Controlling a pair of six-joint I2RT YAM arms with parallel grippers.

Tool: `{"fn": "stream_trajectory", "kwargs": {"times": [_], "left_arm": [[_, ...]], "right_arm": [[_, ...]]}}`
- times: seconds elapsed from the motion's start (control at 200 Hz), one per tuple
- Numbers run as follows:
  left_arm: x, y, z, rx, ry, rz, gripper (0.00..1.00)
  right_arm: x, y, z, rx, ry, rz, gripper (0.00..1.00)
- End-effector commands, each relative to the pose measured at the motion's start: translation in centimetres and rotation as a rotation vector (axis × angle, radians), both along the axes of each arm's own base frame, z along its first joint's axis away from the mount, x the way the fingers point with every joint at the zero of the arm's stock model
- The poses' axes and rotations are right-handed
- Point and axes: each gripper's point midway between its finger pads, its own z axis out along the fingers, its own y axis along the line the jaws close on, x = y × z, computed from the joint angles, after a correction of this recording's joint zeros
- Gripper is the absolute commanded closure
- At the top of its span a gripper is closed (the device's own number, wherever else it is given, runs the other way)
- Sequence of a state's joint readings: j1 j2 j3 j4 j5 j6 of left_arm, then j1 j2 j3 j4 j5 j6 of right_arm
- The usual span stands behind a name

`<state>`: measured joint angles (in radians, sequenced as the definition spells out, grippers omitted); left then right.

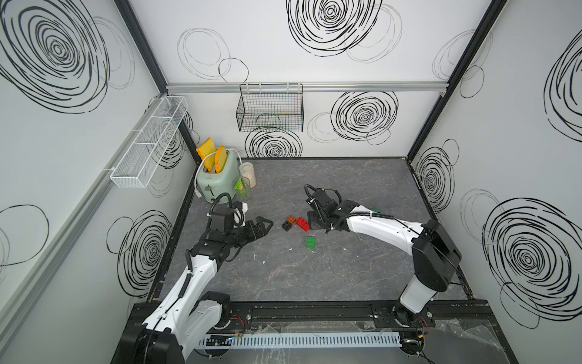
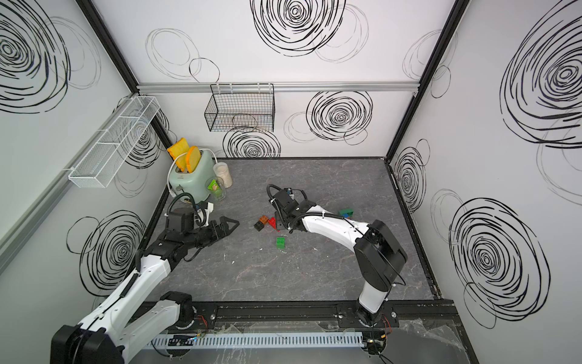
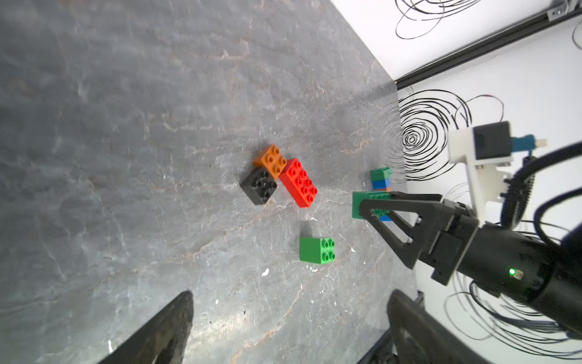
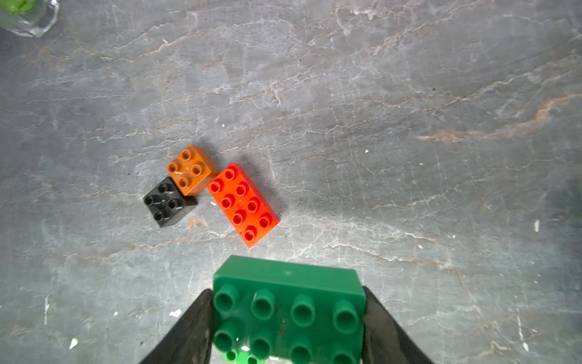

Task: Assemble the letter f with lego
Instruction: Assemble the lego brick with the lego brick.

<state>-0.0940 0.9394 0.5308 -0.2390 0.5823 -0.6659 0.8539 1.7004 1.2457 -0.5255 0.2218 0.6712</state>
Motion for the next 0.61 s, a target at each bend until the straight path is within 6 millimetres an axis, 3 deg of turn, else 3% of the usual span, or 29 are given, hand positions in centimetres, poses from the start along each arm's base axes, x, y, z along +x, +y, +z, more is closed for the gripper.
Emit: {"fn": "stream_trajectory", "kwargs": {"times": [0.0, 0.11, 0.455, 0.6], "left_arm": [[-0.4, -1.1, 1.2, -0.152, -0.006, -0.063, 0.02], [0.2, 0.2, 0.8, -0.068, -0.035, -0.01, 0.02], [0.7, 0.6, -0.8, -0.172, 0.021, 0.005, 0.02], [0.8, 1.0, -0.3, -0.17, -0.006, 0.026, 0.02]], "right_arm": [[-2.0, 0.8, 0.1, 0.002, 0.042, 0.009, 0.47], [-3.3, 1.5, -0.5, 0.026, 0.068, 0.006, 0.47], [-5.0, 1.9, -1.8, 0.065, 0.113, -0.069, 0.46], [-5.4, 1.7, -2.5, 0.06, 0.125, -0.088, 0.46]]}}
